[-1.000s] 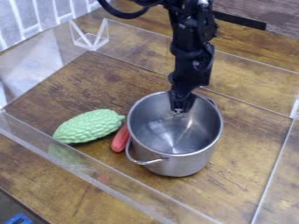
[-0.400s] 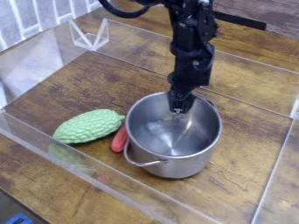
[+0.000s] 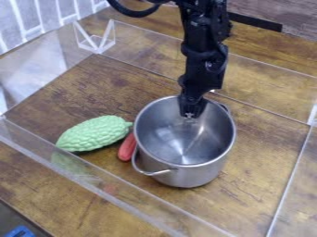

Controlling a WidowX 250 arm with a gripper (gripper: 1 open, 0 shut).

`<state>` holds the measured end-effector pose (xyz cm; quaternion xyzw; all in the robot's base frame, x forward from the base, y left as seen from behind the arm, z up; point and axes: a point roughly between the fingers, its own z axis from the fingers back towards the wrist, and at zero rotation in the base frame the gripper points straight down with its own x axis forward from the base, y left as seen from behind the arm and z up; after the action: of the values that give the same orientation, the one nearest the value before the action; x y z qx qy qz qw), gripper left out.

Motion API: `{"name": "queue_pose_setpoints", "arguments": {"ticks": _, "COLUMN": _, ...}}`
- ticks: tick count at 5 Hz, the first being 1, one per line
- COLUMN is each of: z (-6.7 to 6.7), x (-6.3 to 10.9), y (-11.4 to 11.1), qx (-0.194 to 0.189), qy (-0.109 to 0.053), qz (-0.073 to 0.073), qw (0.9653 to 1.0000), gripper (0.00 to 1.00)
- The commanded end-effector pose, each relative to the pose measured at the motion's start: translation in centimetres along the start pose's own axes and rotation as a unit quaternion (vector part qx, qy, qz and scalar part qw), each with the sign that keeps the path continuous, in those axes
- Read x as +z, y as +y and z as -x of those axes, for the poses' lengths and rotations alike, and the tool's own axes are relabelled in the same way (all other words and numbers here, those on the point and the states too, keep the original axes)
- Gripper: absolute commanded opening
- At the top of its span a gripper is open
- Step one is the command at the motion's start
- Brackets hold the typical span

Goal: Move the pink spoon to the left

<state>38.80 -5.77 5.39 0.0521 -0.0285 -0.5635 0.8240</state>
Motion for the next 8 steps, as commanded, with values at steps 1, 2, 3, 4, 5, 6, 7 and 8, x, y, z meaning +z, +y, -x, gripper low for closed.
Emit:
{"name": "queue_pose_setpoints", "arguments": {"ticks": 1, "z": -0.3, "x": 1.9, "y": 0.9, "qx": 0.003, "qy": -0.015, "qz": -0.024, "qw": 0.9996, "gripper": 0.00}}
{"name": "queue_pose_setpoints", "arguments": {"ticks": 2, "z": -0.3, "x": 2.1, "y": 0.9, "qx": 0.005, "qy": -0.015, "qz": -0.022, "qw": 0.9996, "gripper": 0.00}}
{"name": "queue_pose_setpoints", "arguments": {"ticks": 3, "z": -0.3, "x": 2.2, "y": 0.9, "qx": 0.006, "qy": -0.014, "qz": -0.020, "qw": 0.9997, "gripper": 0.00}}
{"name": "queue_pose_setpoints", "arguments": {"ticks": 4, "z": -0.3, "x": 2.5, "y": 0.9, "qx": 0.008, "qy": -0.013, "qz": -0.017, "qw": 0.9997, "gripper": 0.00}}
{"name": "queue_pose_setpoints", "arguments": {"ticks": 5, "z": -0.2, "x": 3.1, "y": 1.0, "qx": 0.010, "qy": -0.009, "qz": -0.016, "qw": 0.9998, "gripper": 0.00}}
{"name": "queue_pose_setpoints", "arguments": {"ticks": 6, "z": -0.2, "x": 3.8, "y": 1.2, "qx": 0.011, "qy": -0.004, "qz": -0.018, "qw": 0.9998, "gripper": 0.00}}
{"name": "queue_pose_setpoints", "arguments": {"ticks": 7, "z": -0.4, "x": 3.9, "y": 1.2, "qx": 0.010, "qy": -0.002, "qz": -0.021, "qw": 0.9997, "gripper": 0.00}}
{"name": "queue_pose_setpoints", "arguments": {"ticks": 8, "z": -0.7, "x": 3.5, "y": 1.1, "qx": 0.007, "qy": -0.005, "qz": -0.024, "qw": 0.9997, "gripper": 0.00}}
